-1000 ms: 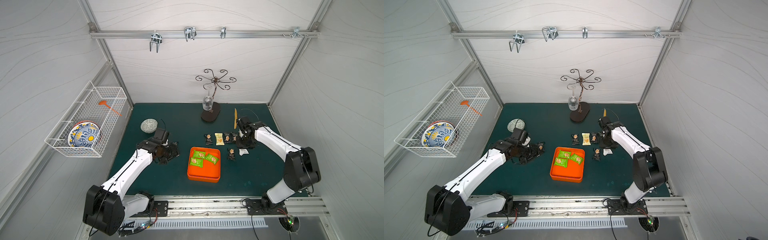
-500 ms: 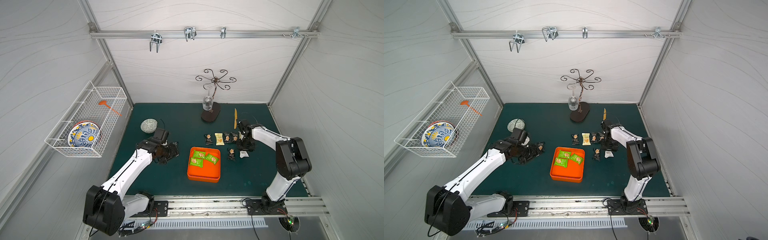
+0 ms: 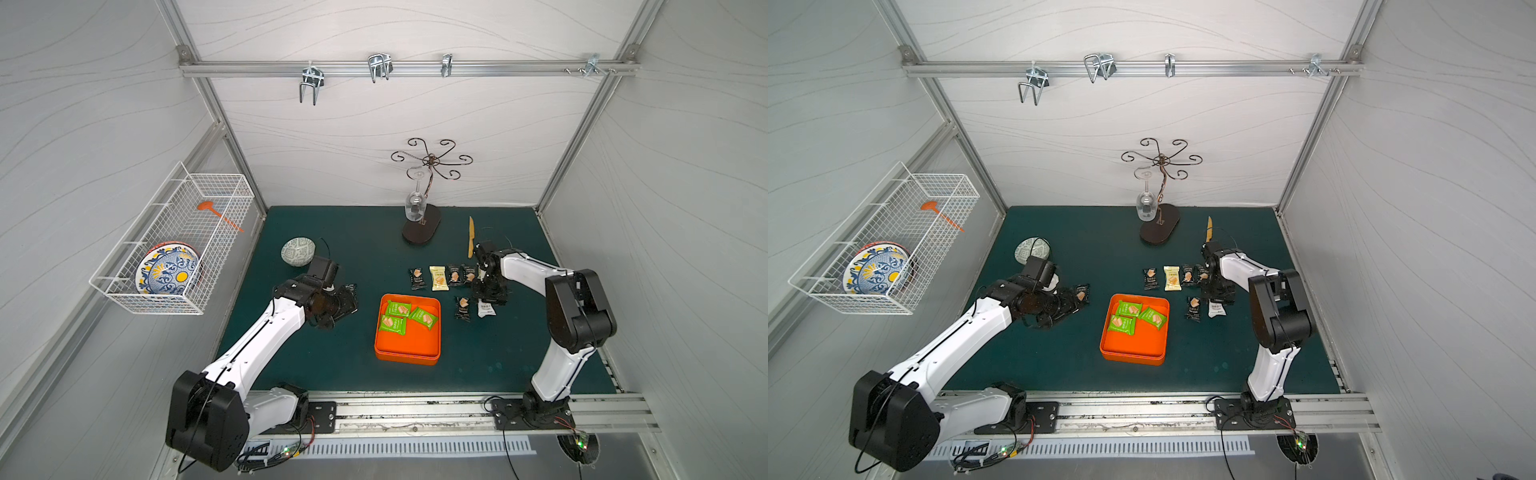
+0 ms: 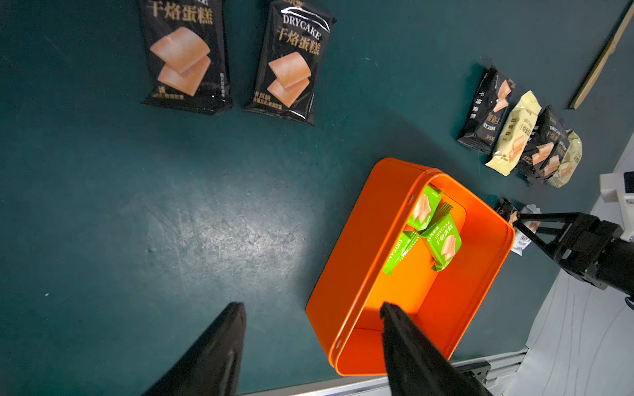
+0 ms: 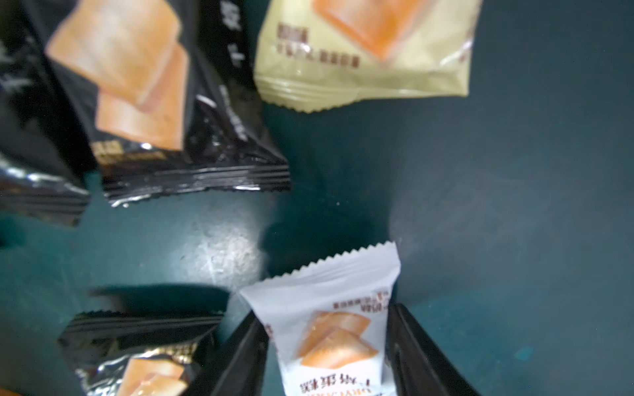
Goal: Take the cookies out of the storage box
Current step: Place the cookie at the center of the board, then pick up the cookie from the storage box.
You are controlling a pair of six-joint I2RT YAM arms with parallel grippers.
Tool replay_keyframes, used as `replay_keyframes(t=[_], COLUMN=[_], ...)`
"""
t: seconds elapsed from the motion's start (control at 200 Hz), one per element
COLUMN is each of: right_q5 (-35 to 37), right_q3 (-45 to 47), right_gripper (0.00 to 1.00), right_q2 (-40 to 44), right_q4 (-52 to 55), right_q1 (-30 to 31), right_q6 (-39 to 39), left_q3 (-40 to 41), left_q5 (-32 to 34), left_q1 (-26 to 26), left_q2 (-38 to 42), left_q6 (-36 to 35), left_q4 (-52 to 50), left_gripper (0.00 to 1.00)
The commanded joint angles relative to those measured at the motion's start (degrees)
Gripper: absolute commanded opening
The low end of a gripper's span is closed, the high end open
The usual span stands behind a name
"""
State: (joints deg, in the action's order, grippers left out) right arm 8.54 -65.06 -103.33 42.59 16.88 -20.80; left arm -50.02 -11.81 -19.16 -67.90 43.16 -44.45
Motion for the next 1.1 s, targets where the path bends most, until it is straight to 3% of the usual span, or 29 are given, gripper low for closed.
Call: replay_keyframes(t=[0.0, 0.305, 0.485, 0.775, 0.945, 1.095], right_q5=[1.0, 5.1, 3.3, 0.8, -1.4, -3.4], right_q3=[-0.6, -1.7, 0.2, 4.2, 5.2, 6.4], right_gripper=[0.66, 0.69, 0.7, 0.7, 0.7, 0.69], right_q2=[3.7, 13.1, 18.0, 23.5, 25.3, 27.4], right_q4=[1.6, 4.6, 3.8, 2.2, 1.3, 0.2], right_q1=[-0.2, 3.7, 4.2, 4.2, 3.4, 2.7], right_q6=[-0.7, -0.5, -1.4, -1.6, -1.1, -1.1], left_q3=[-3.4, -5.9, -9.5, -15.4, -21.8, -24.4], left_q5=[3.7, 8.8, 13.0, 12.5, 14.1, 11.5], left_q1=[-2.9, -10.5, -17.3, -24.2, -26.9, -27.8], left_q2=[1.1, -0.6, -4.1, -13.6, -21.2, -27.7], left_q6=[4.5, 21.9, 33.7, 53.3, 55.7, 56.6], left_q4=[-0.5, 3.8, 3.6, 4.5, 3.0, 4.8], left_gripper=[0.67, 0.68, 0.71, 0.69, 0.69, 0.68])
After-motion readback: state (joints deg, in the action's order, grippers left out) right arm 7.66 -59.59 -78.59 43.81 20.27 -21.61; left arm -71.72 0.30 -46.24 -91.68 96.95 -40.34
